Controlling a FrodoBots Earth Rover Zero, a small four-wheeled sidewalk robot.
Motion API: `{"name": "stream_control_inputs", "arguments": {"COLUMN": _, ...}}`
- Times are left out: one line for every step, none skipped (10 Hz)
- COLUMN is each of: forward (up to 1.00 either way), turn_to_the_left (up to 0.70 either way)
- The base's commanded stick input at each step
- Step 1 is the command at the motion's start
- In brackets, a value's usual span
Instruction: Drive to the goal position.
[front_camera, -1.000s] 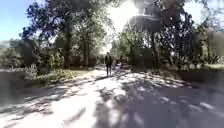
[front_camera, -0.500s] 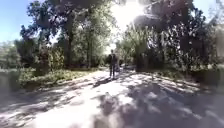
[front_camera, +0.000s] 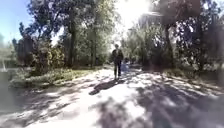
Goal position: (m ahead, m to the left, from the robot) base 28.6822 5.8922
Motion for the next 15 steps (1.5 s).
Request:
{"name": "stream_control_inputs", "arguments": {"forward": 1.00, "turn_to_the_left": 0.05}}
{"name": "stream_control_inputs", "arguments": {"forward": 1.00, "turn_to_the_left": 0.05}}
{"name": "stream_control_inputs", "arguments": {"forward": 0.78, "turn_to_the_left": 0.04}}
{"name": "stream_control_inputs", "arguments": {"forward": 0.50, "turn_to_the_left": 0.03}}
{"name": "stream_control_inputs", "arguments": {"forward": 0.22, "turn_to_the_left": 0.01}}
{"name": "stream_control_inputs", "arguments": {"forward": 0.00, "turn_to_the_left": 0.00}}
{"name": "stream_control_inputs", "arguments": {"forward": 0.00, "turn_to_the_left": 0.00}}
{"name": "stream_control_inputs", "arguments": {"forward": 0.00, "turn_to_the_left": 0.00}}
{"name": "stream_control_inputs", "arguments": {"forward": 0.00, "turn_to_the_left": 0.00}}
{"name": "stream_control_inputs", "arguments": {"forward": 0.00, "turn_to_the_left": 0.00}}
{"name": "stream_control_inputs", "arguments": {"forward": 0.00, "turn_to_the_left": 0.00}}
{"name": "stream_control_inputs", "arguments": {"forward": 0.00, "turn_to_the_left": 0.00}}
{"name": "stream_control_inputs", "arguments": {"forward": 0.00, "turn_to_the_left": 0.00}}
{"name": "stream_control_inputs", "arguments": {"forward": 0.00, "turn_to_the_left": 0.00}}
{"name": "stream_control_inputs", "arguments": {"forward": 0.50, "turn_to_the_left": 0.03}}
